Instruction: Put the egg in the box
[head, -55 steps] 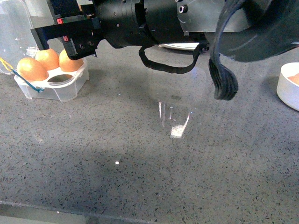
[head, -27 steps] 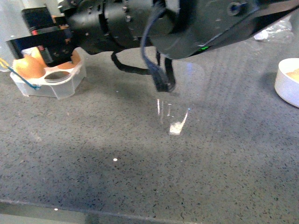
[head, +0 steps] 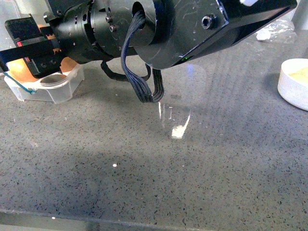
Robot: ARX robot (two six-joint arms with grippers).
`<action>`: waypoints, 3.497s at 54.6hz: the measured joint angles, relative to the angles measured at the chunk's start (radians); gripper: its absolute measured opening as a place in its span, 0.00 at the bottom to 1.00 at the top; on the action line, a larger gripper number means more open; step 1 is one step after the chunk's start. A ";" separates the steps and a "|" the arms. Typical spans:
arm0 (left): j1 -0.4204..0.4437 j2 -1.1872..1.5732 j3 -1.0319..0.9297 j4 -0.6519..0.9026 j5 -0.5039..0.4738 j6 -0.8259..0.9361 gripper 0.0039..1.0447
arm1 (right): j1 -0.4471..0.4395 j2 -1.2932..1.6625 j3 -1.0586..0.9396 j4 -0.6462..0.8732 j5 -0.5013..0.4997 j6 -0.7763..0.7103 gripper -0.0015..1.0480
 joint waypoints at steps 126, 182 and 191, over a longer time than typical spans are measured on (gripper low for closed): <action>0.000 -0.001 0.000 0.000 0.000 0.000 0.94 | -0.826 -1.402 -1.246 0.119 0.273 0.051 0.51; 0.000 -0.001 0.000 0.000 0.000 0.000 0.94 | -0.688 -1.905 -1.394 -0.219 0.401 0.047 0.03; 0.000 -0.001 0.000 0.000 0.000 0.000 0.94 | -0.688 -1.957 -1.394 -0.271 0.401 0.046 0.03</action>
